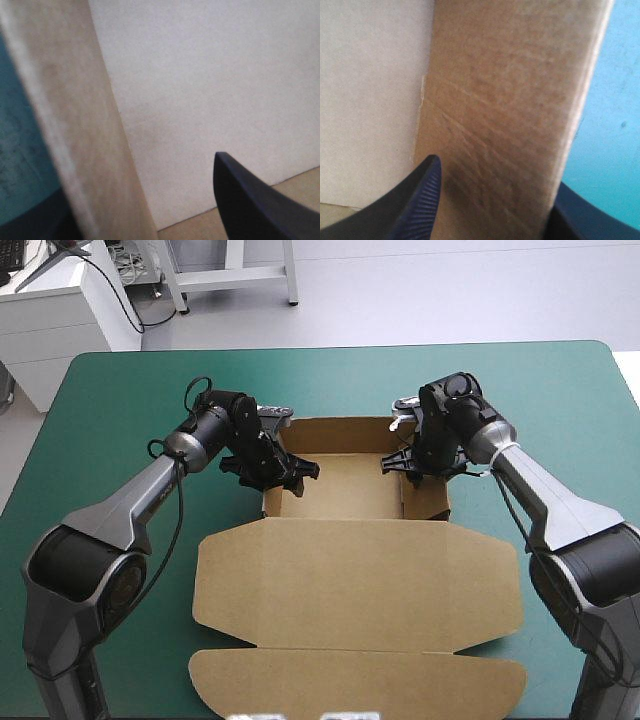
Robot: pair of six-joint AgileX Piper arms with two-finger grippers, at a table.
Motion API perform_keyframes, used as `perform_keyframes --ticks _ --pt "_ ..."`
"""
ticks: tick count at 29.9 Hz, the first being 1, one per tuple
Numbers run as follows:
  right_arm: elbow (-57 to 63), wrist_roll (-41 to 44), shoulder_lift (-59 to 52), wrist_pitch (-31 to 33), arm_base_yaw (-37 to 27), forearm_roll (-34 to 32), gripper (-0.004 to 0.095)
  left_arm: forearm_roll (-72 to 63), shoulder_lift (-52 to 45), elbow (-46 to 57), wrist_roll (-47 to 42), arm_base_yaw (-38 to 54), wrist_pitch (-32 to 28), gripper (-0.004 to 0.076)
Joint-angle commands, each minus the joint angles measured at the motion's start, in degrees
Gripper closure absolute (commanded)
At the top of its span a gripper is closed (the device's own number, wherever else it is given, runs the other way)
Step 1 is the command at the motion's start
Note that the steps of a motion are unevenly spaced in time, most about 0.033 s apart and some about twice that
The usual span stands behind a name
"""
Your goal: Fold the box
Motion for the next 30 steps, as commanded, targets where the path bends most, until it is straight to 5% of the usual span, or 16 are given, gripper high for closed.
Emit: perform_keyframes --ticks 1,30 --pt "-3.39 -0.51 -3.04 0.57 0.14 -1.02 0.0443 -1.64 -3.01 -1.28 0.09 -0.42 -0.61 0.0285" --pt "-10.64 -2.04 -3.15 1.02 0.14 -3.08 0.0445 7.36 -3.05 -6.55 -0.35 -0.3 4.86 0.027"
